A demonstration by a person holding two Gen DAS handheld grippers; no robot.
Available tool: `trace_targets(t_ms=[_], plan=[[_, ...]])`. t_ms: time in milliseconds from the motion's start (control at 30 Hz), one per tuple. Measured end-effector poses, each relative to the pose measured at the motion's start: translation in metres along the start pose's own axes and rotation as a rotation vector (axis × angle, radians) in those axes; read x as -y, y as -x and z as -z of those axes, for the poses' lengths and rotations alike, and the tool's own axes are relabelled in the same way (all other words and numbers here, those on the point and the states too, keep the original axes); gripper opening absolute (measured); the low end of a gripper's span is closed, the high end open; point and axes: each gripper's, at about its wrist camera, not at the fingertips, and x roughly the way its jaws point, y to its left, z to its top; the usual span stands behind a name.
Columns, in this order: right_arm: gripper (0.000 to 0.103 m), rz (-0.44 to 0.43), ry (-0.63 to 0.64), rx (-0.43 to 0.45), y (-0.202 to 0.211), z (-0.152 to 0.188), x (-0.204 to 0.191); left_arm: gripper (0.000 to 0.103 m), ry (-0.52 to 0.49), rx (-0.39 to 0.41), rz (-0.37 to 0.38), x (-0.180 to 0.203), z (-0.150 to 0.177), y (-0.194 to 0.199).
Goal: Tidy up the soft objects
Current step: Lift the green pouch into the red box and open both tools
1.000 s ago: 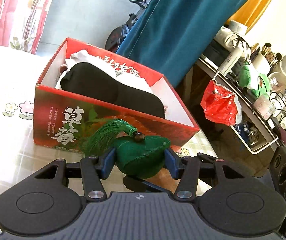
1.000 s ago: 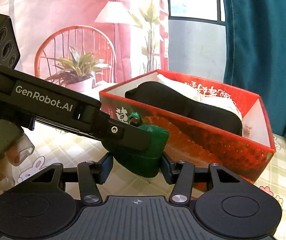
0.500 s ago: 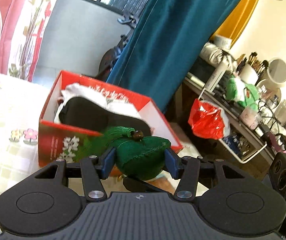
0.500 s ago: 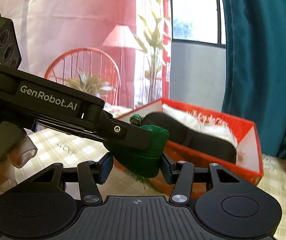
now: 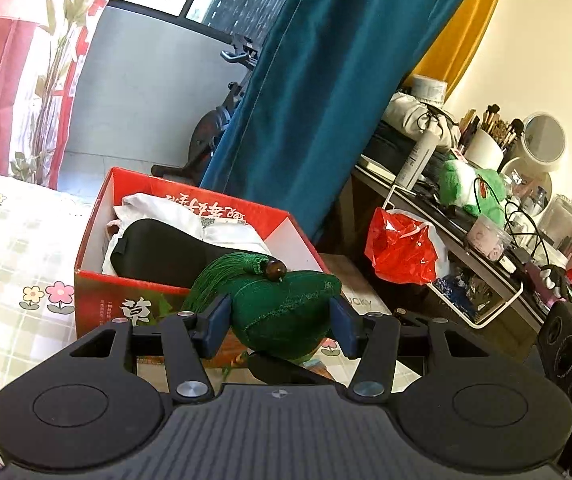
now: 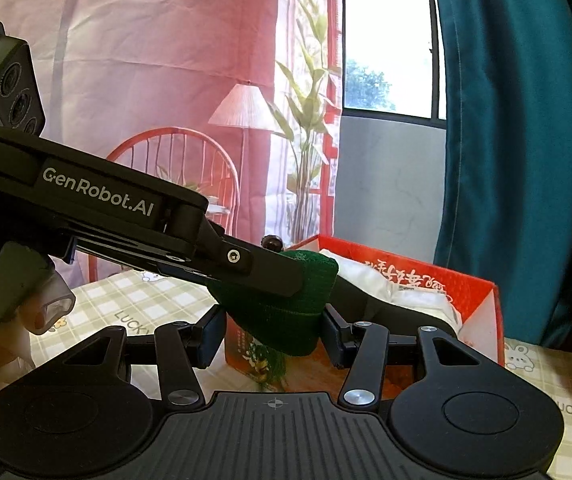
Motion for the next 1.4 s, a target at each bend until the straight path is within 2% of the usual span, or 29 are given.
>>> trace_targets(t_ms=[233, 567, 767, 1000, 1233, 1400], plan=[[0.047, 0.000, 0.005, 0.006, -0.009, -0.017, 0.012, 0.056, -0.025, -0.005, 0.038, -0.001, -0.032, -0.009], [0.048, 0.025, 0.040, 0.107, -0.015, -0.081, 0.042, 0.060, -0.100, 0.090, 0.096, 0.011, -0.101, -0.012], [0.048, 0.036, 0.066, 0.135, -0.031, -0.113, 0.061, 0.060, -0.129, 0.113, 0.076, 0.009, -0.123, -0.027], [0.049, 0.032, 0.068, 0.089, -0.061, -0.112, 0.074, 0.060, -0.090, 0.037, 0.053, -0.012, -0.114, -0.059], [0.049, 0.007, -0.006, -0.023, -0.099, -0.078, 0.088, 0.060, -0.038, -0.079, 0.023, -0.038, -0.088, -0.101], [0.049, 0.006, -0.051, -0.094, -0.117, -0.054, 0.093, 0.060, -0.038, -0.143, 0.004, -0.046, -0.075, -0.122]])
